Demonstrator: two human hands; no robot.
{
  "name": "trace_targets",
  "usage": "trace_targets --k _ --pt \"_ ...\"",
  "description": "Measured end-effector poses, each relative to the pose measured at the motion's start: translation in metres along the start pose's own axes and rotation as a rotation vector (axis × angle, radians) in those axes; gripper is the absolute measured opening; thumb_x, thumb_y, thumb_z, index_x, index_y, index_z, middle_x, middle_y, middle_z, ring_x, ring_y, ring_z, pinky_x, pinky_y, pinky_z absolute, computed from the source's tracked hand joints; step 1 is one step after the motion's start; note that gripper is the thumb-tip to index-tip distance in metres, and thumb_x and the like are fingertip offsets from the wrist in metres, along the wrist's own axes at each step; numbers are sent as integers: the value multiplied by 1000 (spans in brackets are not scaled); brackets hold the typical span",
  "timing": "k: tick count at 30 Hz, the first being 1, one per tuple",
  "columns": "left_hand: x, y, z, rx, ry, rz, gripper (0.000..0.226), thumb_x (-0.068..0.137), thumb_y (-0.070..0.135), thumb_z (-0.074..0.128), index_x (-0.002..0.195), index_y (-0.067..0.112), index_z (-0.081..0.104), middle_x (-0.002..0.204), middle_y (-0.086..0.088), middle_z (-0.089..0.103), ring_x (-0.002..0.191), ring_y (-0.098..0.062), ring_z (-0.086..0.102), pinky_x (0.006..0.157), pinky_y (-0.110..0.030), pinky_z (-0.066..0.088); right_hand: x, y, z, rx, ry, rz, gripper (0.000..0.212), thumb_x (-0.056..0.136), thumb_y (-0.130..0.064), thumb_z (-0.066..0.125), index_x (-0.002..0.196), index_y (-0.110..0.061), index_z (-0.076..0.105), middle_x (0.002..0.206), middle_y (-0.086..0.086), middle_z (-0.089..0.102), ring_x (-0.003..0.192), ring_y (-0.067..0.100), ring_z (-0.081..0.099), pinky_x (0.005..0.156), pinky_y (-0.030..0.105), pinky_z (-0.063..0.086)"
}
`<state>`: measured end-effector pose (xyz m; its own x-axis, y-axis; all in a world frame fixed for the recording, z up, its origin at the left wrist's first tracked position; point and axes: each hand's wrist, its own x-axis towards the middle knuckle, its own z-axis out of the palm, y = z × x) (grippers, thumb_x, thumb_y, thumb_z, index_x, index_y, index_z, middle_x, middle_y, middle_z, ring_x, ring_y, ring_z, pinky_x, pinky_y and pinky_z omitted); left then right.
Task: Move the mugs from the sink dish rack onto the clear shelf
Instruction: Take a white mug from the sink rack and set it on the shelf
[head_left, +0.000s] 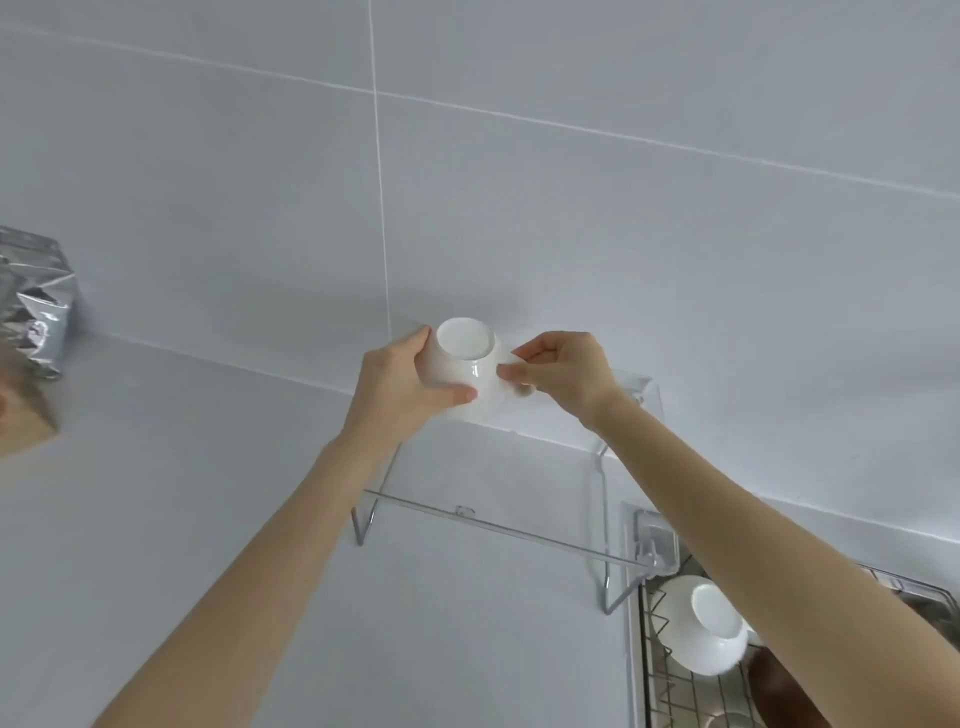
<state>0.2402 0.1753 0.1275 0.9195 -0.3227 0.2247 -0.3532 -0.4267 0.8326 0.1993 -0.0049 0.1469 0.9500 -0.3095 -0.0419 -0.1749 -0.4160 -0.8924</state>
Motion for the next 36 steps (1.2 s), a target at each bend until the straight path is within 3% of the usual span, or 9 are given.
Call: trace_targets --k 5,9,15,19,21,24,27,30,36 --pt "22 -23 8 39 43 -69 39 54 26 84 75 14 53 62 10 50 59 -11 45 51 -15 33 34 9 16 50 -74 54 15 66 -12 78 66 -19 64 60 2 64 60 12 57 66 23 42" --pt "30 -29 17 47 58 -96 39 56 22 83 84 11 59 72 4 55 71 -19 48 60 -25 36 46 18 20 76 -81 57 16 67 -9 76 66 -19 64 62 3 63 63 14 58 66 22 43" --pt "34 -32 21 28 107 -103 46 58 23 82 98 13 63 79 5 59 75 -16 51 54 -5 38 58 20 24 108 -71 24 15 68 -6 75 69 -17 65 71 7 65 68 20 60 68 25 47" --pt "32 -33 21 39 101 -107 45 59 23 81 100 14 62 80 6 58 77 -15 50 55 -4 37 58 24 29 134 -49 14 14 68 -6 74 75 -15 66 75 6 67 70 21 61 66 19 49" --pt "31 -32 21 50 91 -105 47 60 22 81 102 14 61 85 4 60 80 -15 51 57 -8 36 56 25 30 147 -42 6 15 69 -5 73 81 -13 67 77 6 68 70 20 61 63 17 48" --pt "33 -30 25 125 68 -132 50 64 21 78 107 7 57 104 -7 64 96 -25 55 75 -25 40 55 27 28 131 -87 14 24 74 -2 68 96 -10 65 97 14 69 85 23 63 79 28 50" --pt "35 -20 31 281 51 -153 59 70 19 74 117 -1 45 124 -17 50 120 -33 44 88 -31 38 53 26 20 30 -138 27 42 78 0 62 117 -11 56 122 14 61 111 23 57 100 33 44" --pt "27 -1 37 345 39 -52 79 75 19 71 138 2 25 148 -17 29 139 -31 25 110 -39 30 41 20 0 -29 -122 5 46 81 -3 59 124 -15 50 126 12 56 113 22 54 99 33 42" --pt "-16 56 71 223 -121 196 63 78 19 67 134 15 37 144 -4 37 132 -19 36 102 -25 31 -13 9 -64 43 -50 -4 39 84 -9 54 123 -16 49 112 13 64 102 26 62 92 40 49"
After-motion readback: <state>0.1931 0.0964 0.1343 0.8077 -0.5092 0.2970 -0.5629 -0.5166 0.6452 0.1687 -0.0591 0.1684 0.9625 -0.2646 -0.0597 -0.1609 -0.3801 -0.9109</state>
